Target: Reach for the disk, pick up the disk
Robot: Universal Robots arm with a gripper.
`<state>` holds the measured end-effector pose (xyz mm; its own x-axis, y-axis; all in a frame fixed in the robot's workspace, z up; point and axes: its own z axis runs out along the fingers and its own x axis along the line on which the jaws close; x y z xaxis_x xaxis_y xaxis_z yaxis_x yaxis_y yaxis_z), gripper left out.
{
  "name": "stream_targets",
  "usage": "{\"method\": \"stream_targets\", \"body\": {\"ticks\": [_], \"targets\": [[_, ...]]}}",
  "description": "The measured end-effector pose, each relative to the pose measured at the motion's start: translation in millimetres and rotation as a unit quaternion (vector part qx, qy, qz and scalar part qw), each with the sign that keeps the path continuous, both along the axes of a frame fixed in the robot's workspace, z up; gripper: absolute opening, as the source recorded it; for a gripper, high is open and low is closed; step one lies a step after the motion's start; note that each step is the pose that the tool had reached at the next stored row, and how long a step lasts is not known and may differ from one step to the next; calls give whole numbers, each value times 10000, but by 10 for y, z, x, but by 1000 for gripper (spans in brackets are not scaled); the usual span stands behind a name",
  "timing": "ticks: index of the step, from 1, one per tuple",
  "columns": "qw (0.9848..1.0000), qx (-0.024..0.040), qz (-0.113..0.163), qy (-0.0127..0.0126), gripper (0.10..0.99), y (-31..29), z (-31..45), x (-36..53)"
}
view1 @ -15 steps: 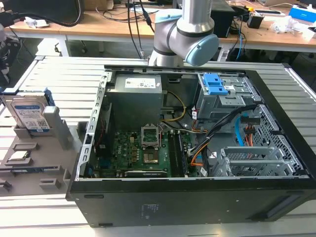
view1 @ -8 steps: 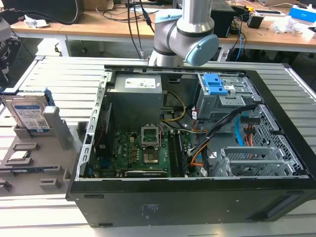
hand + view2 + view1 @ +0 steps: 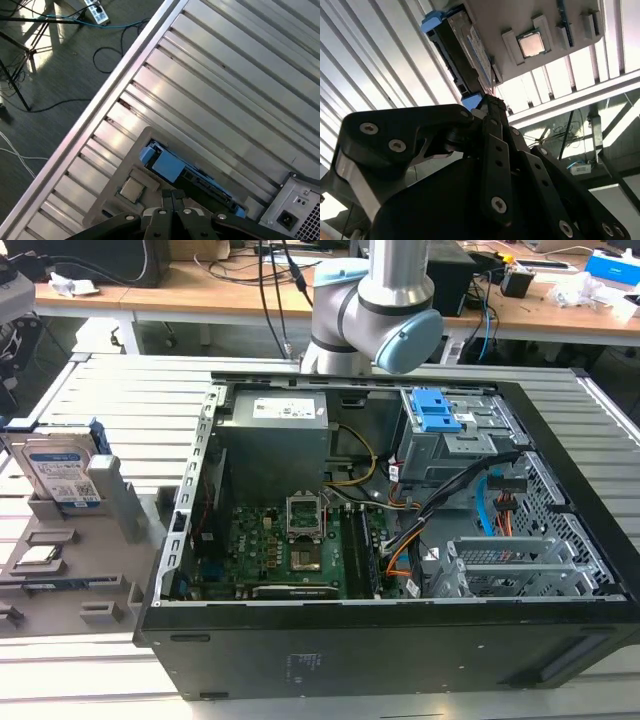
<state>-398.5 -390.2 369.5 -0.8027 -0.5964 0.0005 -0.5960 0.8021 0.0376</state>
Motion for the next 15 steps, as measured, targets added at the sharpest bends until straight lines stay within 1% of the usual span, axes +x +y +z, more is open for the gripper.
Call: {"method": "stream_targets", "body": {"ticks": [3,9,11,13,15], "targets": [[9995,0,317,0,106,0,0,0],[9974,0,715,0,106,0,0,0],[9959,0,904,0,106,0,0,0],[9948,0,1019,0,106,0,0,0],[9933,0,1158,0,106,0,0,0]]}}
